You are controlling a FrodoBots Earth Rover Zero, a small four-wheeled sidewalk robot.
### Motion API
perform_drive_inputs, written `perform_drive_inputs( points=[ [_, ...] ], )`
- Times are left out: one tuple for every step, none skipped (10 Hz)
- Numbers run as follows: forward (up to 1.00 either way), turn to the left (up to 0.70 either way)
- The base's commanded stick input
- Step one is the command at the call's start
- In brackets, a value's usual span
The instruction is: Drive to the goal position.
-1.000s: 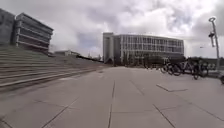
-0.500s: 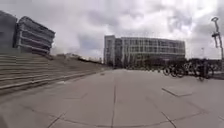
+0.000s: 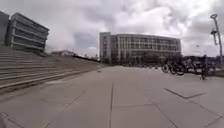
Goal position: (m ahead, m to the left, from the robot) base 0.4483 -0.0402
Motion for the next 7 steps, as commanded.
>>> perform_drive_inputs(
  points=[
    [0.70,-0.16],
    [0.70,-0.19],
    [0.56,0.00],
    [0.14,0.00],
    [0.00,0.00],
    [0.00,0.00],
    [0.00,0.00]
  ],
)
